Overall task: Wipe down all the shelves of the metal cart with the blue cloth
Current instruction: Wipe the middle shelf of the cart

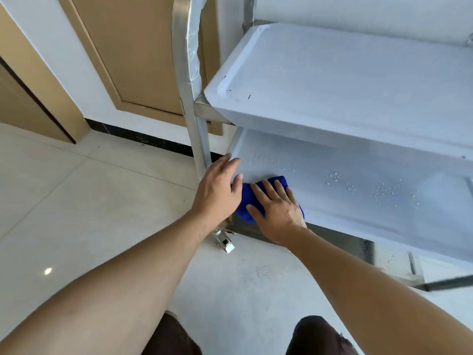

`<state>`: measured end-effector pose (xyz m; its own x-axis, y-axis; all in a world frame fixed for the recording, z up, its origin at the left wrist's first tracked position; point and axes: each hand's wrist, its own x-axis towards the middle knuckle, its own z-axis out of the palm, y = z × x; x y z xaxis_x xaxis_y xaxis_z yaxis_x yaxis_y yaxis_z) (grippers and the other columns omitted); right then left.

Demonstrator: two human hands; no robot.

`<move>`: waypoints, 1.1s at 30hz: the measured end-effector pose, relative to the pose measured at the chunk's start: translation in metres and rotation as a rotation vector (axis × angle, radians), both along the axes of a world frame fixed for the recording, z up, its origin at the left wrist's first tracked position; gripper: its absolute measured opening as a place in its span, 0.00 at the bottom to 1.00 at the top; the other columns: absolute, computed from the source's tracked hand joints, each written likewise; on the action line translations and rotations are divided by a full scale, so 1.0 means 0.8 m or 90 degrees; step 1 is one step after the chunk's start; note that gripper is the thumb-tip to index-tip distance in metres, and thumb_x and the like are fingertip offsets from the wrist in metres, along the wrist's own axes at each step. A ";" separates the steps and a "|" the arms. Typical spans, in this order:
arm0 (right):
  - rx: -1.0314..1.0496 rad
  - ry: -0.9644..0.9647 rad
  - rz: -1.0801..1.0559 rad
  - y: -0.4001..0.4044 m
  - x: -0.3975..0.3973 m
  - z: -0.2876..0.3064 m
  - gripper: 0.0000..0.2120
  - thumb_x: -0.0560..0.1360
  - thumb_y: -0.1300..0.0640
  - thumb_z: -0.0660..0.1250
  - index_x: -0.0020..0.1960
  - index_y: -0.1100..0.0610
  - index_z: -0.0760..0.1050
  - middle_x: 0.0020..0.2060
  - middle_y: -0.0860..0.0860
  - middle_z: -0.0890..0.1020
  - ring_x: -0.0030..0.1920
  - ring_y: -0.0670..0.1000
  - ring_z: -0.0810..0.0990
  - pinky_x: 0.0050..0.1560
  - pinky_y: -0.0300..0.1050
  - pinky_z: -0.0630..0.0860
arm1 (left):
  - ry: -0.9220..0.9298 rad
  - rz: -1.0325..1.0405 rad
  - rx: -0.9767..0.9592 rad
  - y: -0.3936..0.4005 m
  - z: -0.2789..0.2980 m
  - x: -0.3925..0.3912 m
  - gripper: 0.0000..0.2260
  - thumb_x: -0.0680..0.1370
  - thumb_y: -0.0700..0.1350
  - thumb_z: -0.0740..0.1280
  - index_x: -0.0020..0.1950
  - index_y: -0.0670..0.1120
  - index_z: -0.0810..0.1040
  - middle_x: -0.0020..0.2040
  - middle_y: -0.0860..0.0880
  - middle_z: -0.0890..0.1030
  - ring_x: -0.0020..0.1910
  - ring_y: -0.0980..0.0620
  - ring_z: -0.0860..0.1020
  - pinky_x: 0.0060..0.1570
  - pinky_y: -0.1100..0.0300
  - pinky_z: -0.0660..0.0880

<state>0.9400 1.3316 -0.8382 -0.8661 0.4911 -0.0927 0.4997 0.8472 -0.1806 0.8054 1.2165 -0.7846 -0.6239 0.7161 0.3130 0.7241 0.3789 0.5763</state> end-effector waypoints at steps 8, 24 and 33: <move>0.050 0.012 -0.119 0.006 -0.063 -0.021 0.43 0.71 0.25 0.37 0.81 0.44 0.50 0.82 0.56 0.51 0.80 0.63 0.45 0.76 0.66 0.43 | -0.012 0.033 0.022 0.040 -0.058 -0.027 0.19 0.81 0.47 0.61 0.71 0.45 0.71 0.73 0.43 0.69 0.73 0.45 0.65 0.73 0.48 0.62; 0.036 0.016 -0.211 0.148 -0.218 -0.024 0.45 0.68 0.21 0.40 0.80 0.41 0.53 0.82 0.51 0.51 0.81 0.61 0.43 0.76 0.65 0.43 | 0.073 0.022 -0.025 0.086 -0.097 -0.063 0.22 0.81 0.47 0.58 0.74 0.43 0.65 0.74 0.43 0.67 0.74 0.45 0.63 0.73 0.47 0.61; 0.065 0.031 -0.244 0.244 -0.291 -0.025 0.45 0.69 0.20 0.43 0.79 0.42 0.58 0.80 0.53 0.58 0.80 0.63 0.49 0.75 0.67 0.50 | 0.138 0.040 -0.194 0.097 -0.108 -0.063 0.26 0.79 0.64 0.51 0.74 0.53 0.64 0.77 0.48 0.63 0.77 0.45 0.58 0.74 0.42 0.54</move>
